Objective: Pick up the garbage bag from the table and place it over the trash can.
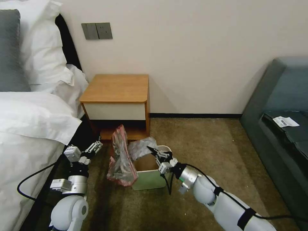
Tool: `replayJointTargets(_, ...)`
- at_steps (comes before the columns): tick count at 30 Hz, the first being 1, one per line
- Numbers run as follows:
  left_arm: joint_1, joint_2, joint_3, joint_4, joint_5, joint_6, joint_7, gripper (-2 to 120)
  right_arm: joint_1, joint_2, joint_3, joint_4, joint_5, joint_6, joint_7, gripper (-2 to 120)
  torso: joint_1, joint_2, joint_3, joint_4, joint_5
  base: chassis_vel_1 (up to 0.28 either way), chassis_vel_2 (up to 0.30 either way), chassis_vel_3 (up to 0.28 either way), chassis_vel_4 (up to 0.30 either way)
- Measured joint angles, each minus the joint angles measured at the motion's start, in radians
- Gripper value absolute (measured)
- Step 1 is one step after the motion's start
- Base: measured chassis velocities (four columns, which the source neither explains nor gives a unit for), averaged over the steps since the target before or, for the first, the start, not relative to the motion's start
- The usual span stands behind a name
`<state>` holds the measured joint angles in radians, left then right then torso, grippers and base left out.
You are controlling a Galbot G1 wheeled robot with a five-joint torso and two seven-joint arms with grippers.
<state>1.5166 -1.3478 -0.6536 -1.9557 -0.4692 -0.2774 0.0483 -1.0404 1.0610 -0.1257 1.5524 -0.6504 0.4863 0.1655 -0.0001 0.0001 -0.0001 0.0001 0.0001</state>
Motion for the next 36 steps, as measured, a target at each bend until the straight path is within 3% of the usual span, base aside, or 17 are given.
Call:
replayJointTargets(8, -0.003, 0.002, 0.011, 0.003, 0.004, -0.002, 0.000, 97, -0.048, -0.046, 0.004, 0.030, 0.108, -0.040, -0.046, 0, 0.000, 0.000, 0.000, -0.0001, -0.0001, 0.000, 0.000, 0.000, 0.000)
replayJointTargets(17, 0.001, 0.009, 0.045, 0.010, 0.017, 0.008, 0.000, 97, -0.027, -0.137, -0.033, 0.114, 0.400, -0.132, -0.199, 28, 0.000, 0.000, 0.000, -0.0001, 0.0000, 0.000, 0.000, 0.000, 0.000)
replayJointTargets(20, 0.004, 0.012, 0.057, 0.008, 0.017, 0.021, -0.002, 97, 0.024, -0.195, -0.063, 0.154, 0.568, -0.187, -0.309, 41, 0.000, 0.000, 0.000, 0.0000, -0.0001, 0.000, 0.000, 0.000, 0.000)
replayJointTargets(22, 0.004, 0.013, 0.058, 0.005, 0.017, 0.025, -0.004, 97, 0.036, -0.208, -0.068, 0.160, 0.600, -0.194, -0.339, 44, 0.000, 0.000, 0.000, 0.0000, 0.0000, 0.000, 0.000, 0.000, 0.000)
replayJointTargets(26, 0.004, 0.015, 0.058, 0.000, 0.017, 0.032, -0.012, 97, 0.124, -0.271, -0.073, 0.155, 0.740, -0.211, -0.579, 65, 0.000, 0.000, 0.000, -0.0001, -0.0002, 0.000, 0.000, 0.000, 0.000)
replayJointTargets(33, 0.003, 0.011, 0.063, -0.002, 0.016, 0.034, -0.014, 97, 0.239, -0.258, -0.067, 0.070, 0.834, -0.229, -0.669, 88, 0.000, 0.000, 0.000, -0.0002, 0.0000, 0.000, 0.000, 0.000, 0.000)
replayJointTargets(36, 0.004, 0.009, 0.069, -0.006, 0.016, 0.040, -0.015, 97, 0.310, -0.225, -0.023, 0.023, 0.913, -0.272, -0.856, 99, 0.000, 0.000, 0.000, 0.0001, -0.0001, 0.000, 0.000, 0.000, 0.000)
